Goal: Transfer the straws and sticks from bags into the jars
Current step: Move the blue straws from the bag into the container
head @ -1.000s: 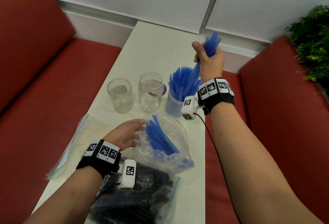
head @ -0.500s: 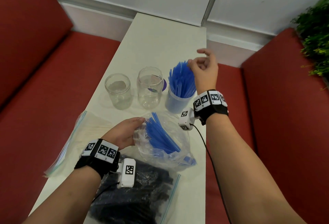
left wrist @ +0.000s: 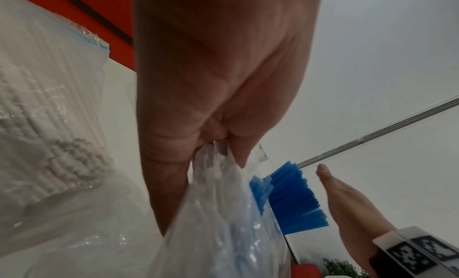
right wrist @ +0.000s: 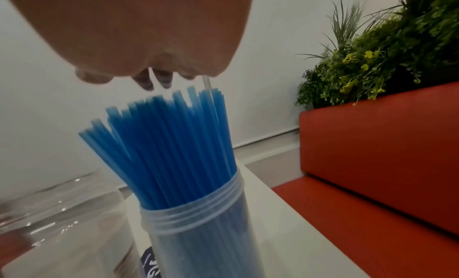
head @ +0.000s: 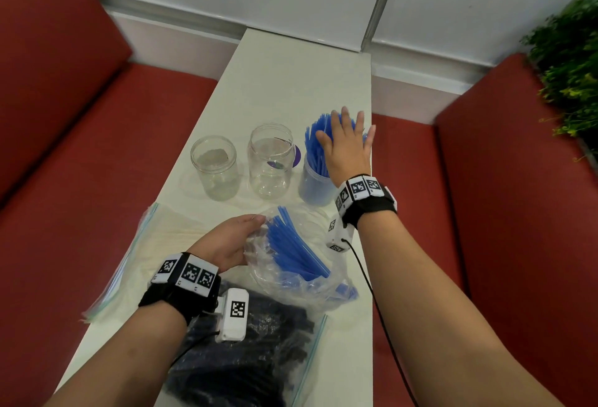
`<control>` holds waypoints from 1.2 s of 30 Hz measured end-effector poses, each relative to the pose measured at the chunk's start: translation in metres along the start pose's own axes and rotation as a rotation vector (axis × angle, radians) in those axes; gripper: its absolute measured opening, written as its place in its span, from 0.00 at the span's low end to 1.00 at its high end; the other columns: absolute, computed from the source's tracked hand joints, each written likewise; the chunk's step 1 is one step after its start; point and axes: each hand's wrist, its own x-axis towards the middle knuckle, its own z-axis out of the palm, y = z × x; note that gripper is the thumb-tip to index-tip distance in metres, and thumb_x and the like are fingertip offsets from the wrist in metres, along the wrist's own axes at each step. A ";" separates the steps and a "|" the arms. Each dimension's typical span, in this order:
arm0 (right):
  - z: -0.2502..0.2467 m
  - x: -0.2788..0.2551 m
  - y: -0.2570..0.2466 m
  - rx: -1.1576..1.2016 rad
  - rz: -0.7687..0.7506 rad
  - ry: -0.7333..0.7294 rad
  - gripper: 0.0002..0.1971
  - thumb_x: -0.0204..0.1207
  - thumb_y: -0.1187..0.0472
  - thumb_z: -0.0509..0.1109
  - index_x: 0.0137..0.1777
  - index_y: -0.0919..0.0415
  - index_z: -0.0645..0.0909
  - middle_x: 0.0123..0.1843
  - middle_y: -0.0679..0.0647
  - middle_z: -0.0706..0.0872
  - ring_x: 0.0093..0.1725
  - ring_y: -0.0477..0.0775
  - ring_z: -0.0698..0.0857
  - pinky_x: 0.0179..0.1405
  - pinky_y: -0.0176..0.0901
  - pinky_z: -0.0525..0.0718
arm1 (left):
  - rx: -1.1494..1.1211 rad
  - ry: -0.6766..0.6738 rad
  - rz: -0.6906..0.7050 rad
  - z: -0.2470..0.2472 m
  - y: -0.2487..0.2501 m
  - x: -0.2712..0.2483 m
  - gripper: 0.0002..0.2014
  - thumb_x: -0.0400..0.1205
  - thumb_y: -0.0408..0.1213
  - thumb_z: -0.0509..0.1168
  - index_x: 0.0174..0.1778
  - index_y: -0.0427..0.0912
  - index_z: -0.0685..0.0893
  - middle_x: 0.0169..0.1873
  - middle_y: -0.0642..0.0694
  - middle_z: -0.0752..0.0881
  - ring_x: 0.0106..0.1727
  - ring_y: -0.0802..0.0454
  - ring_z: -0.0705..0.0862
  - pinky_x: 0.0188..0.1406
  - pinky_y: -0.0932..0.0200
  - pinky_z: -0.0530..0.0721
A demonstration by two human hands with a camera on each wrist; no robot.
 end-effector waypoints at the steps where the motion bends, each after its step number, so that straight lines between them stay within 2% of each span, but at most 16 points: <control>1: -0.002 0.001 0.001 -0.014 0.028 0.066 0.32 0.90 0.40 0.45 0.90 0.53 0.50 0.91 0.53 0.46 0.89 0.63 0.38 0.83 0.64 0.29 | 0.005 0.004 0.005 0.000 0.000 -0.001 0.14 0.92 0.41 0.59 0.62 0.39 0.86 0.50 0.41 0.91 0.44 0.42 0.91 0.44 0.44 0.90; 3: -0.005 -0.002 0.002 -0.035 0.133 0.091 0.34 0.89 0.38 0.46 0.90 0.52 0.46 0.91 0.56 0.41 0.88 0.67 0.36 0.83 0.65 0.29 | 0.014 0.004 0.011 -0.001 0.000 -0.004 0.14 0.92 0.42 0.59 0.62 0.39 0.87 0.51 0.40 0.91 0.46 0.42 0.91 0.46 0.44 0.90; 6: -0.006 -0.011 0.005 0.069 0.236 -0.116 0.37 0.88 0.36 0.46 0.90 0.53 0.41 0.91 0.57 0.38 0.88 0.67 0.35 0.85 0.71 0.38 | 0.034 -0.010 0.012 -0.002 -0.002 -0.009 0.15 0.92 0.42 0.58 0.63 0.39 0.87 0.57 0.37 0.91 0.49 0.40 0.91 0.45 0.44 0.91; 8: -0.012 -0.017 0.005 0.151 0.218 -0.053 0.36 0.88 0.36 0.49 0.90 0.50 0.42 0.91 0.56 0.39 0.88 0.66 0.36 0.84 0.70 0.35 | 0.042 -0.011 0.016 -0.002 -0.002 -0.011 0.15 0.92 0.42 0.58 0.65 0.39 0.86 0.59 0.36 0.90 0.49 0.41 0.92 0.43 0.45 0.91; 10: -0.023 -0.030 0.001 0.310 0.185 0.223 0.30 0.89 0.44 0.56 0.89 0.50 0.55 0.89 0.59 0.56 0.89 0.63 0.52 0.86 0.64 0.48 | 0.050 -0.002 0.016 -0.002 -0.002 -0.012 0.15 0.92 0.42 0.59 0.65 0.39 0.86 0.59 0.36 0.90 0.48 0.42 0.92 0.42 0.46 0.91; 11: -0.028 -0.040 -0.003 0.467 0.147 0.343 0.25 0.88 0.52 0.60 0.84 0.52 0.66 0.82 0.58 0.70 0.82 0.55 0.67 0.83 0.58 0.64 | 0.053 0.000 0.019 -0.002 -0.002 -0.013 0.15 0.92 0.42 0.59 0.65 0.39 0.86 0.59 0.36 0.90 0.48 0.42 0.92 0.41 0.46 0.91; 12: -0.031 -0.053 -0.007 0.653 0.105 0.379 0.18 0.85 0.60 0.62 0.74 0.53 0.76 0.70 0.55 0.81 0.69 0.45 0.79 0.71 0.52 0.77 | 0.058 0.000 0.023 -0.002 -0.002 -0.013 0.15 0.92 0.42 0.59 0.65 0.40 0.86 0.58 0.37 0.91 0.48 0.43 0.92 0.41 0.47 0.91; 14: -0.029 -0.083 -0.015 0.882 0.077 0.112 0.13 0.80 0.69 0.62 0.57 0.52 0.80 0.49 0.50 0.87 0.44 0.39 0.85 0.50 0.45 0.84 | 0.074 0.004 0.031 -0.001 -0.003 -0.015 0.15 0.92 0.42 0.59 0.64 0.40 0.87 0.57 0.38 0.91 0.48 0.43 0.92 0.40 0.48 0.90; 15: -0.024 -0.099 -0.018 0.891 0.073 -0.120 0.13 0.79 0.71 0.62 0.55 0.52 0.80 0.48 0.52 0.87 0.41 0.43 0.86 0.48 0.47 0.86 | 0.083 0.006 0.036 0.000 -0.003 -0.015 0.15 0.92 0.42 0.58 0.64 0.41 0.87 0.56 0.39 0.92 0.48 0.43 0.92 0.41 0.47 0.90; 17: -0.006 -0.127 -0.024 0.674 0.079 -0.557 0.19 0.77 0.70 0.67 0.66 0.54 0.76 0.59 0.56 0.84 0.51 0.51 0.86 0.56 0.53 0.87 | 0.106 -0.002 0.045 0.003 -0.004 -0.016 0.15 0.92 0.42 0.58 0.64 0.41 0.87 0.53 0.40 0.92 0.49 0.42 0.90 0.48 0.44 0.90; 19: 0.015 -0.152 -0.030 0.479 0.101 -0.688 0.32 0.74 0.67 0.74 0.77 0.54 0.68 0.70 0.58 0.78 0.64 0.59 0.83 0.67 0.56 0.83 | 0.123 -0.010 0.051 0.007 -0.005 -0.017 0.14 0.92 0.42 0.58 0.64 0.41 0.87 0.53 0.38 0.92 0.50 0.40 0.88 0.52 0.43 0.88; 20: 0.025 -0.163 -0.033 0.472 0.120 -0.641 0.34 0.74 0.65 0.76 0.79 0.54 0.67 0.72 0.58 0.78 0.68 0.61 0.82 0.70 0.57 0.81 | 0.133 -0.008 0.055 0.008 -0.007 -0.018 0.14 0.92 0.42 0.58 0.64 0.41 0.86 0.52 0.37 0.92 0.50 0.40 0.88 0.52 0.43 0.88; 23: 0.040 -0.183 -0.034 0.499 0.147 -0.444 0.23 0.79 0.64 0.70 0.74 0.56 0.75 0.68 0.59 0.84 0.67 0.60 0.83 0.70 0.51 0.79 | 0.167 0.015 0.061 0.009 -0.010 -0.021 0.14 0.91 0.43 0.59 0.62 0.40 0.86 0.50 0.37 0.91 0.47 0.41 0.89 0.49 0.44 0.90; 28: 0.037 -0.181 -0.026 0.486 0.142 -0.401 0.13 0.82 0.65 0.66 0.66 0.62 0.78 0.62 0.61 0.86 0.60 0.61 0.85 0.58 0.44 0.77 | 0.147 0.007 0.046 0.009 -0.010 -0.025 0.14 0.92 0.41 0.57 0.61 0.40 0.86 0.47 0.38 0.93 0.43 0.44 0.92 0.42 0.48 0.92; 31: 0.030 -0.178 -0.029 0.530 0.126 -0.355 0.08 0.86 0.62 0.64 0.62 0.60 0.75 0.58 0.59 0.85 0.56 0.59 0.84 0.58 0.48 0.79 | 0.133 0.010 0.054 0.009 -0.007 -0.028 0.14 0.92 0.42 0.57 0.62 0.40 0.85 0.47 0.38 0.93 0.41 0.44 0.92 0.38 0.50 0.91; 36: 0.026 -0.184 -0.039 0.731 0.175 -0.232 0.08 0.87 0.59 0.63 0.63 0.56 0.72 0.57 0.55 0.85 0.54 0.56 0.83 0.59 0.51 0.83 | 0.128 0.013 0.058 0.006 -0.007 -0.031 0.14 0.92 0.43 0.57 0.61 0.41 0.86 0.48 0.38 0.93 0.43 0.43 0.92 0.41 0.48 0.90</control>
